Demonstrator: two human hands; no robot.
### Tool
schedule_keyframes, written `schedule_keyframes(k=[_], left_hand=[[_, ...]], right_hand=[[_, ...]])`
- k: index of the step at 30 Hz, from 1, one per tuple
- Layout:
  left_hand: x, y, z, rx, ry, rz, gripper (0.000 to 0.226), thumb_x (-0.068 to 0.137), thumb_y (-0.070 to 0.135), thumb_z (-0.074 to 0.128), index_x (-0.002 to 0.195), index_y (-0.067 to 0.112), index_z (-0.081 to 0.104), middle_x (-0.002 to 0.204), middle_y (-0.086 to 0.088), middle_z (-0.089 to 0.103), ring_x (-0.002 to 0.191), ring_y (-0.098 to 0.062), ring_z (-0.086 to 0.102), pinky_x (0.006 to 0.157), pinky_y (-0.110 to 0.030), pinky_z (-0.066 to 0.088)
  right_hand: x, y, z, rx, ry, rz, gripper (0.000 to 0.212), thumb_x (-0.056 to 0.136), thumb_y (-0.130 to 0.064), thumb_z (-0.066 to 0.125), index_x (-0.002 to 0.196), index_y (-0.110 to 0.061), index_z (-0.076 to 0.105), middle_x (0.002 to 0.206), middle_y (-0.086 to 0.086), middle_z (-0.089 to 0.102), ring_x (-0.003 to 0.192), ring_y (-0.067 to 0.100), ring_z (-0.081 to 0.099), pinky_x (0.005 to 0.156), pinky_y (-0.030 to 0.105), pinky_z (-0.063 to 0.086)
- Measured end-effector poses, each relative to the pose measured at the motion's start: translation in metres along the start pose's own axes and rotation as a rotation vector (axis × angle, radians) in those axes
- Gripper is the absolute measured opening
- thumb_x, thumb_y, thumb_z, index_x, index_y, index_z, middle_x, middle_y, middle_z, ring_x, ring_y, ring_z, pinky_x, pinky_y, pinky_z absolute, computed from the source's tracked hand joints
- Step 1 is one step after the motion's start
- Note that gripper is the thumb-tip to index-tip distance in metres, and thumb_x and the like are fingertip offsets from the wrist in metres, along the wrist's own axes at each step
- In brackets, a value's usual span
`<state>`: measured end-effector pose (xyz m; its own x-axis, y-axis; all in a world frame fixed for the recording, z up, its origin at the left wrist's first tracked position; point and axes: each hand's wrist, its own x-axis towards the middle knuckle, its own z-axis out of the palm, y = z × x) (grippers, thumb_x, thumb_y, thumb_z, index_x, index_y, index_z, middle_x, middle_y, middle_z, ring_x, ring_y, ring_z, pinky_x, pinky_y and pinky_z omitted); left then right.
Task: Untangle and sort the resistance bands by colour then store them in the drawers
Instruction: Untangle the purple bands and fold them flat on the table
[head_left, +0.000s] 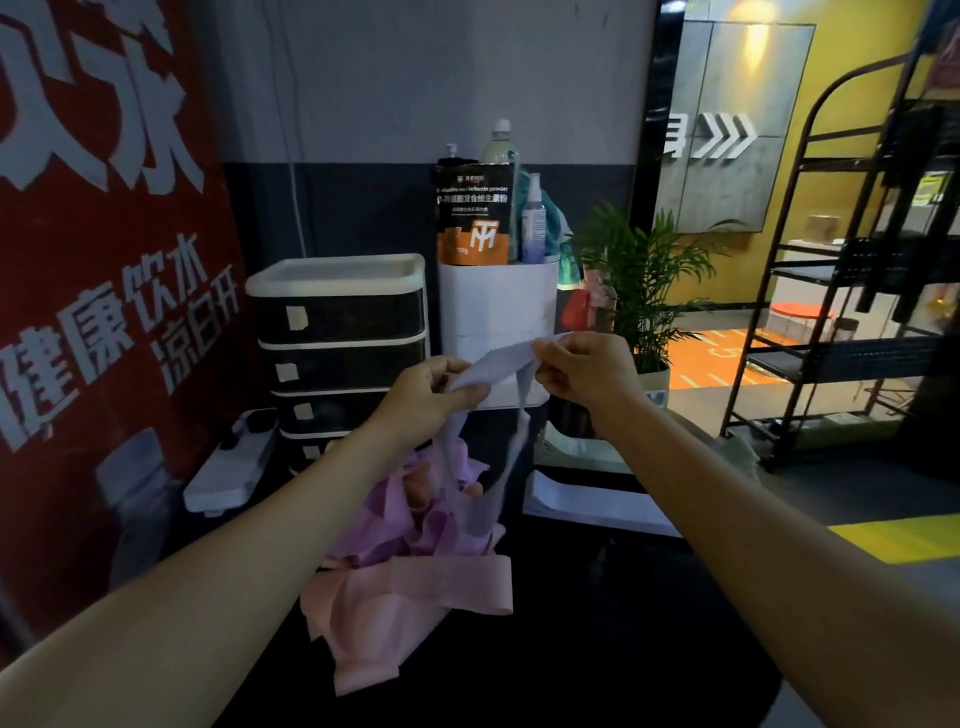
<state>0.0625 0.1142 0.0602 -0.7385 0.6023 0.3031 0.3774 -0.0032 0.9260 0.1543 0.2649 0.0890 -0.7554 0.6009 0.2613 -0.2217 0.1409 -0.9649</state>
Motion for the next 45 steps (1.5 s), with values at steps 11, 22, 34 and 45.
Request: schedule_keyframes(k=[11, 22, 34, 45], left_hand=[[-0.013, -0.018, 0.006, -0.322, 0.099, -0.091, 0.022, 0.086, 0.007, 0.061, 0.108, 0.007, 0.058, 0.087, -0.001, 0.064, 0.075, -0.009, 0.06, 0.066, -0.017, 0.05], [-0.024, -0.034, 0.008, -0.263, 0.127, -0.18, 0.006, 0.092, 0.013, 0.055, 0.091, 0.017, 0.061, 0.08, 0.002, 0.061, 0.072, -0.008, 0.055, 0.062, -0.019, 0.044], [-0.02, -0.013, 0.027, -0.383, 0.027, -0.063, 0.007, 0.087, 0.008, 0.058, 0.091, 0.012, 0.063, 0.071, 0.009, 0.068, 0.068, -0.001, 0.062, 0.065, -0.013, 0.051], [-0.025, 0.003, 0.062, -0.369, 0.022, -0.123, 0.002, 0.085, 0.01, 0.064, 0.084, 0.01, 0.061, 0.077, -0.004, 0.064, 0.067, -0.014, 0.06, 0.063, -0.027, 0.05]], right_hand=[[-0.014, 0.027, -0.033, -0.242, -0.031, -0.029, 0.024, 0.09, -0.006, 0.059, 0.069, 0.005, 0.054, 0.072, 0.018, 0.051, 0.067, 0.027, 0.05, 0.072, 0.047, 0.052], [-0.024, 0.048, -0.07, -0.798, 0.075, -0.151, 0.013, 0.089, -0.008, 0.055, 0.087, 0.003, 0.062, 0.08, 0.015, 0.062, 0.075, 0.029, 0.058, 0.068, 0.032, 0.048], [-0.036, 0.053, -0.064, -0.888, -0.325, -0.111, 0.014, 0.079, -0.01, 0.073, 0.089, -0.003, 0.066, 0.081, 0.004, 0.067, 0.075, 0.017, 0.062, 0.071, 0.023, 0.05], [-0.053, 0.027, -0.037, -0.695, -0.198, -0.447, 0.01, 0.085, -0.016, 0.067, 0.088, -0.007, 0.067, 0.078, -0.001, 0.062, 0.066, 0.006, 0.053, 0.065, 0.02, 0.044]])
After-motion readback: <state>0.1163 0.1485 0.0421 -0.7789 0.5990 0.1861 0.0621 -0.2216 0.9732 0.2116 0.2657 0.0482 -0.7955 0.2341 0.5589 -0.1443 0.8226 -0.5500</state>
